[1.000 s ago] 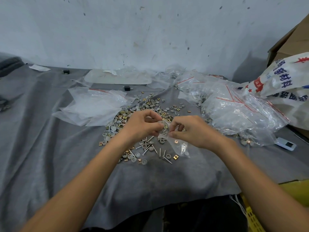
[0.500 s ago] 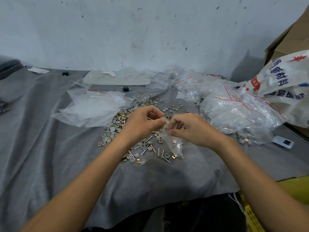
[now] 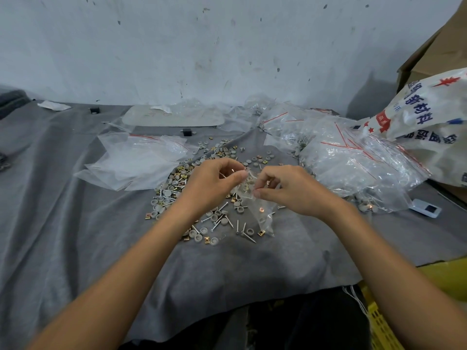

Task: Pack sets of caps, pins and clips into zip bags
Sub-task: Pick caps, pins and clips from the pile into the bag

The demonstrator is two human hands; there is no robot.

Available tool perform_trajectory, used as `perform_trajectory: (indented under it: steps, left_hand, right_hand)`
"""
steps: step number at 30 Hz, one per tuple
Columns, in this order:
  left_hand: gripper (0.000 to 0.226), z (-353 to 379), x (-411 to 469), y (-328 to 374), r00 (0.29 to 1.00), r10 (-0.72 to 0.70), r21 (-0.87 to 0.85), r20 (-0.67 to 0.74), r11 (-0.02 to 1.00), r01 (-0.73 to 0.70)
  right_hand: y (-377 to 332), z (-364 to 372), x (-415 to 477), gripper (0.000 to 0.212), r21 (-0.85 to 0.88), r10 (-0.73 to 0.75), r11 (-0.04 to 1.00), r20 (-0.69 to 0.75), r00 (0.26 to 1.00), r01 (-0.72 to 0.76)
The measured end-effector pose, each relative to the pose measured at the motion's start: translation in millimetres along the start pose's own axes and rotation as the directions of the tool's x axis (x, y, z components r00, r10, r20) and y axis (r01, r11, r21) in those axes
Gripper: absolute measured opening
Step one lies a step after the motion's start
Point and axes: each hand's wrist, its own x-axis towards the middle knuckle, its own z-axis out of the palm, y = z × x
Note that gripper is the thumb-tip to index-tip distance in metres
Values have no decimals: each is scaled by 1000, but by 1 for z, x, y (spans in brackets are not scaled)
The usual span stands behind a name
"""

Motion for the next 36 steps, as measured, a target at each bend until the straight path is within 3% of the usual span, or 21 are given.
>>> perform_trajectory:
  steps: [3, 6, 10, 12, 19, 28, 31, 36]
  left_hand:
    - [13, 1, 0, -14, 999, -42, 191, -9, 981, 43]
    - [17, 6, -3, -33, 976, -138, 403, 169, 913, 60]
    - [54, 19, -10, -54, 916, -253, 622, 312, 783, 4]
    - [58, 22, -12, -63, 910, -272, 658, 313, 753, -2]
    - [29, 23, -8, -71, 922, -195, 693, 334, 714, -101]
    - [22, 45, -5, -72, 974, -20, 873, 224, 448, -191]
    - [19, 44, -5, -77, 983, 28, 856, 180, 489, -170]
    - [25, 30, -6, -73, 999, 45, 700, -1, 713, -32]
  right_hand:
    - [6, -6, -1, 10, 2, 28, 1000, -27, 999, -28]
    - [10, -9, -2, 11, -20, 40, 999, -34, 999, -40]
    - [11, -7, -2, 12, -22, 36, 999, -34, 999, -36]
    - [11, -6, -1, 11, -15, 36, 999, -24, 999, -37]
    - [9, -1, 0, 9, -7, 32, 999, 13, 999, -31]
    - [5, 6, -1, 10, -67, 38, 997, 27, 999, -36]
    - [5, 6, -2, 10, -65, 41, 997, 33, 999, -38]
    - [5, 10, -2, 9, -49, 21, 999, 38, 999, -19]
